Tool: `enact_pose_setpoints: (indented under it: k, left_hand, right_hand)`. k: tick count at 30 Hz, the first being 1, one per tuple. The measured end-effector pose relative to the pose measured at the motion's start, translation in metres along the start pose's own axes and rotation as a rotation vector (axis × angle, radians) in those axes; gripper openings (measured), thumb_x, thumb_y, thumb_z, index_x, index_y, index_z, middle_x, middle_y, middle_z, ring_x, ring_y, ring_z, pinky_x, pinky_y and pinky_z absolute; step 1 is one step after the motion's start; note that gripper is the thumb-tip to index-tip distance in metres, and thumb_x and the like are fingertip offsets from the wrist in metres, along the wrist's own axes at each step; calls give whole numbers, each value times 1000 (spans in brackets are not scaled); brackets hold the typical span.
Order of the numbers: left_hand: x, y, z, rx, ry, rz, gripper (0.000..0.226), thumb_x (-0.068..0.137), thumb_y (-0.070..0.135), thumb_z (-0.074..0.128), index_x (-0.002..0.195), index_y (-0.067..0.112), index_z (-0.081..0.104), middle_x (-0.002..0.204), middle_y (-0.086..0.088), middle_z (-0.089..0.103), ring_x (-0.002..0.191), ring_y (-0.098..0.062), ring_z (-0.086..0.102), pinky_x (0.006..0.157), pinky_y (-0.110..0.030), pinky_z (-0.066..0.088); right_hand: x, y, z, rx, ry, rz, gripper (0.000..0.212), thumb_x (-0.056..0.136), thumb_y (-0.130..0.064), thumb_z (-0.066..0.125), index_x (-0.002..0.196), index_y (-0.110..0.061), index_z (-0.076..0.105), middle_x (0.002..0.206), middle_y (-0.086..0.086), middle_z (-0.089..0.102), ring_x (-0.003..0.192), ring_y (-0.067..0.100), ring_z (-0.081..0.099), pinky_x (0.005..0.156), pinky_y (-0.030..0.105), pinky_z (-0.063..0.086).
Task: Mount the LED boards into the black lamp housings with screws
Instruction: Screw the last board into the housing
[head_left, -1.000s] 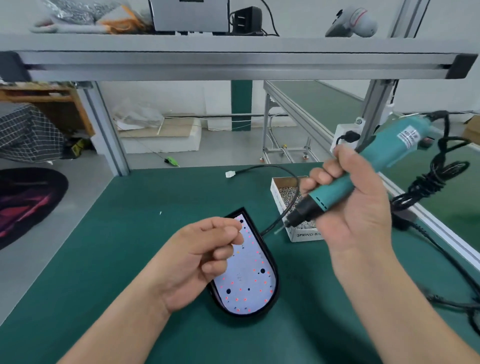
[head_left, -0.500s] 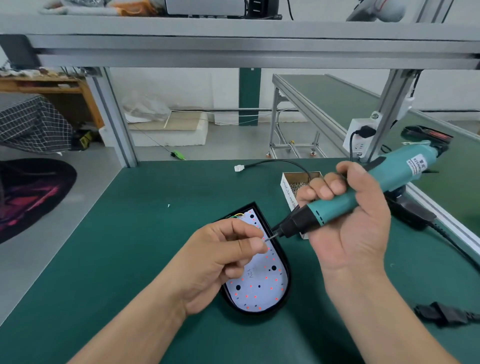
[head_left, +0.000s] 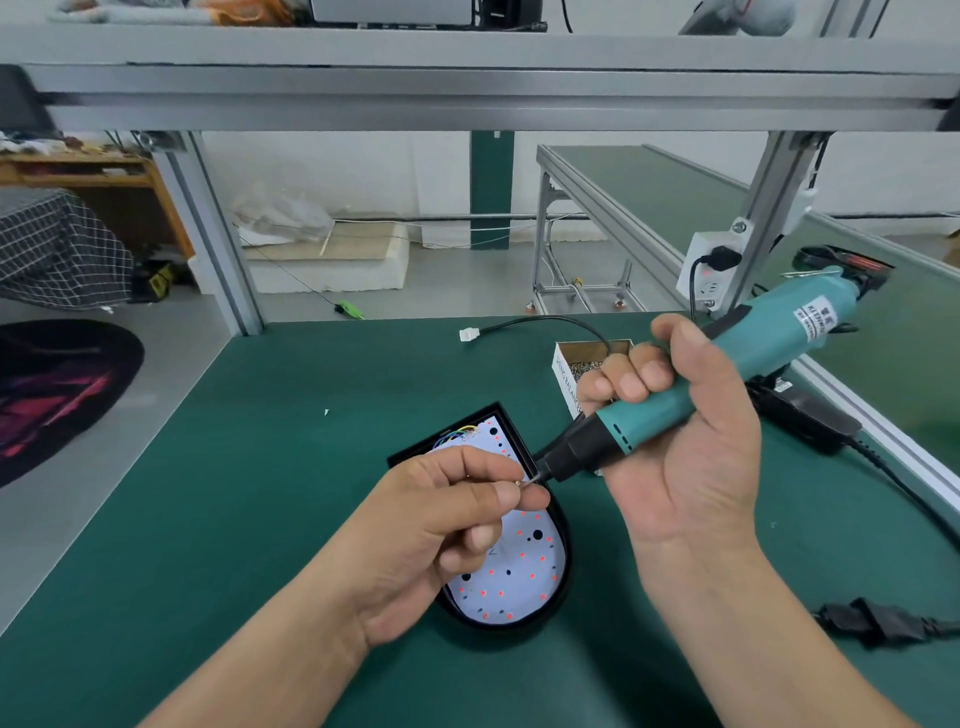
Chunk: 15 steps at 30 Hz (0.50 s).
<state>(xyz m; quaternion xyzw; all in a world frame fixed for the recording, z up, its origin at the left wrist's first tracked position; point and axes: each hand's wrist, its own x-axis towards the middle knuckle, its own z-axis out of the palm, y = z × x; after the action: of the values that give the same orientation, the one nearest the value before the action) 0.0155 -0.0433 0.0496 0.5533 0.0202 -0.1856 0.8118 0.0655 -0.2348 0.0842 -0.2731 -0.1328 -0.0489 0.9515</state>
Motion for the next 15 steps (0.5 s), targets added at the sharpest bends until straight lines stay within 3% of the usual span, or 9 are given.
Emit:
enact_pose_setpoints:
  k: [15]
  left_hand:
    - [-1,-1,4,36,2,11,30,80,8,77,108,4,66,111,-25,78,49,-9,45,42,-17,34]
  right_hand:
    - [4,-3,-3,2,-4,-9,14,101,-19,57,89,-18,64,68,-6,47,62,13,43,69,29,45]
